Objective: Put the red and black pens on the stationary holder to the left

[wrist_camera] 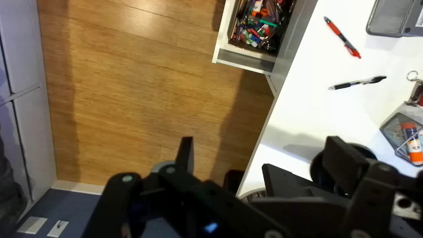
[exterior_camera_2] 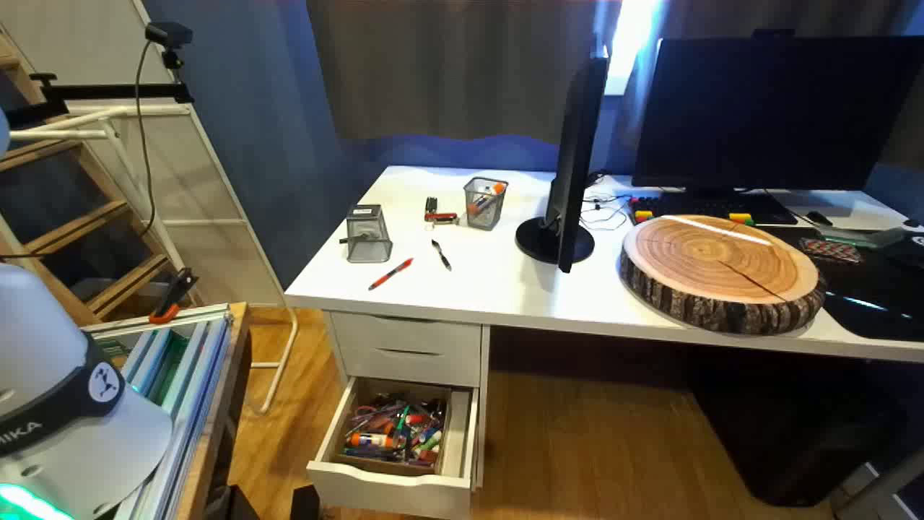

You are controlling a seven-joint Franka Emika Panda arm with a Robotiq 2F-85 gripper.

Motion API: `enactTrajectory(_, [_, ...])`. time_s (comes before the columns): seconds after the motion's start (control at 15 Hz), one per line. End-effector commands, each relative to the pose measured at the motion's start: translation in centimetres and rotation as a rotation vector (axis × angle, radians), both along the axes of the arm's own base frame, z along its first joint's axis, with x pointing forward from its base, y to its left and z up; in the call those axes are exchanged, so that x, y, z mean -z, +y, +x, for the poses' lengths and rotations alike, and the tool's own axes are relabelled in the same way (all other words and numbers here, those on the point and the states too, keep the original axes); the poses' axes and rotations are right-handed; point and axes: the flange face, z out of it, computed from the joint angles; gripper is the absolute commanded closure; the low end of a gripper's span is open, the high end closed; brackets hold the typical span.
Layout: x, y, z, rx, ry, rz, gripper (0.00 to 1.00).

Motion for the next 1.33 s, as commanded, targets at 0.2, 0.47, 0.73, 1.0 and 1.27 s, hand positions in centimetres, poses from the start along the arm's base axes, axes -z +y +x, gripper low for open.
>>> enactTrajectory(0.2, [-0.1, 0.0, 0.0, 0.000, 0.000, 0.000, 0.00])
enactTrajectory(0.47, [1.3, 1.9, 1.7, -0.101, 0.040, 0.002, 0.00])
enactTrajectory(0.73, [5.8, 8.4, 4.3, -0.323, 0.081, 0.012, 0.00])
enactTrajectory(1.0, [12.5, 14.8, 6.1, -0.530, 0.122, 0.018, 0.00])
enactTrajectory(1.27, [19.3, 18.9, 7.6, -0.729, 0.174, 0.059, 0.00])
